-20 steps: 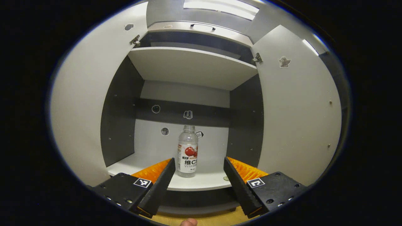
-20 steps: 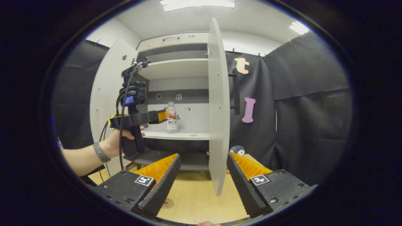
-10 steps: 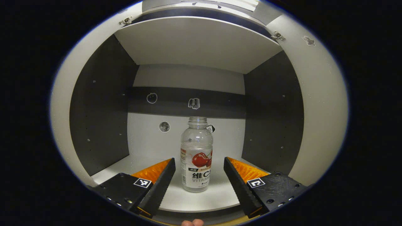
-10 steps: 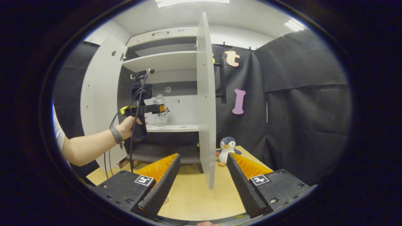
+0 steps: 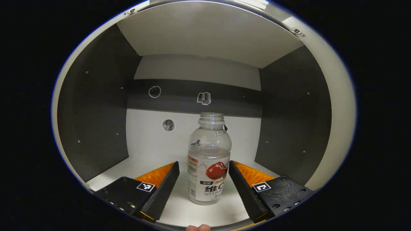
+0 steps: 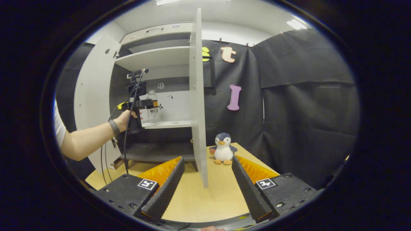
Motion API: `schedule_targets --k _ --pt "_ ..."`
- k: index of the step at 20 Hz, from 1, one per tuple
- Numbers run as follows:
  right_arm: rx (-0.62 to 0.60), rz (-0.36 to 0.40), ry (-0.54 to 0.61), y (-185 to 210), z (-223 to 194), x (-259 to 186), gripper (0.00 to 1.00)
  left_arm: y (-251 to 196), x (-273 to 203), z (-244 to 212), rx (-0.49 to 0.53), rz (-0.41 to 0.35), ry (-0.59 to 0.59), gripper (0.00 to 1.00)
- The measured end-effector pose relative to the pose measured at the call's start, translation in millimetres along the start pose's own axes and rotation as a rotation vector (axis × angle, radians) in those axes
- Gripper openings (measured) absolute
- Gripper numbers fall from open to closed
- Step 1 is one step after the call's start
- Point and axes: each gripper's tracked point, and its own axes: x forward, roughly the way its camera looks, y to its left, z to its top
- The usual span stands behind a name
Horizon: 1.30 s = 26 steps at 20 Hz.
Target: Grasp the bottle in the cabinet with the left hand and place it on the coaster, then close the right door with the right hand and the left door with the left hand.
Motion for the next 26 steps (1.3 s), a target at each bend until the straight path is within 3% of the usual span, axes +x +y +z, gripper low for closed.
schedule_targets --k 7,8,12,15,19,23,26 --pt "0.019 0.008 0.006 -1 -2 1 0.96 3 11 -1 -0.040 -0.015 0.027 0.94" --pt "0.015 0.010 0.008 -1 -2 0 0.96 5 11 0 -0.043 -0.008 0.028 0.82" --pt "0.001 0.015 0.011 -3 2 -3 0.96 11 -10 7 -0.059 -0.014 0.031 0.75" --pt "0.005 0.054 -0.012 2 14 -6 0.97 7 -55 27 -0.011 -0.039 -0.008 0.78" --pt "0.014 0.118 -0.064 7 38 -3 0.97 -21 -135 40 0.031 -0.130 -0.059 0.72" --pt "0.036 0.156 -0.137 1 63 0 0.97 -29 -214 21 0.038 -0.086 -0.097 0.75" --pt "0.041 0.181 -0.171 -5 78 -3 0.96 -28 -258 -23 0.040 -0.040 -0.094 0.78"
